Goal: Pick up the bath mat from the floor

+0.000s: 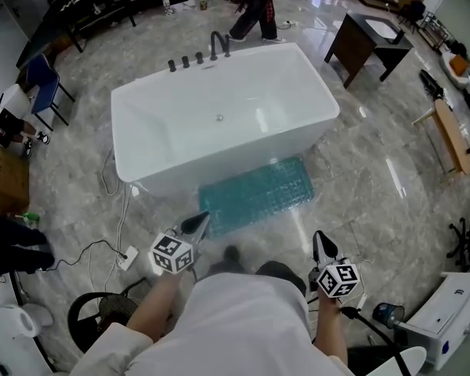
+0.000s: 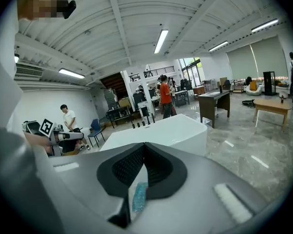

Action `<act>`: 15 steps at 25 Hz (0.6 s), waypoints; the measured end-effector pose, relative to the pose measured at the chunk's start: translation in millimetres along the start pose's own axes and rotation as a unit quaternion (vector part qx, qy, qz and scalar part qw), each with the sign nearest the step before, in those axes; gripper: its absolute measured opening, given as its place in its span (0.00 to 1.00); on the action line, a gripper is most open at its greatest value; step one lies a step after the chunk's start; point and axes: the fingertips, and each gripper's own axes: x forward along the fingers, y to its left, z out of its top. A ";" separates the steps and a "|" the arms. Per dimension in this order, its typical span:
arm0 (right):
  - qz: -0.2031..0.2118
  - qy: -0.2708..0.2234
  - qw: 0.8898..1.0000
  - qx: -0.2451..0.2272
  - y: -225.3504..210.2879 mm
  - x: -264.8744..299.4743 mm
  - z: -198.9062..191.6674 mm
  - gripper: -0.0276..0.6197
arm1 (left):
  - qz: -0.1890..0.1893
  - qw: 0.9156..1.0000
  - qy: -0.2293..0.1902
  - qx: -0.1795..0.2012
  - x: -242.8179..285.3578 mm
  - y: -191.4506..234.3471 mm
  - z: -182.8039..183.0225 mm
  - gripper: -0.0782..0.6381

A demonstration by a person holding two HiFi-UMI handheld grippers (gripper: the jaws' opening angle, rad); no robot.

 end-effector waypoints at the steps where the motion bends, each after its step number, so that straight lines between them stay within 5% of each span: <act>1: 0.001 0.001 1.000 0.000 0.0 5.6 2.8 0.05 | 0.000 1.000 -0.006 -0.004 1.1 3.8 2.5 0.11; 8: 0.036 0.016 0.999 -0.016 -11.4 54.8 23.4 0.05 | 0.016 0.999 -0.017 -0.024 19.3 22.7 3.7 0.11; 15: 0.093 0.039 0.994 -0.037 -66.8 100.1 52.9 0.05 | 0.060 0.997 -0.017 -0.036 73.8 5.0 6.2 0.11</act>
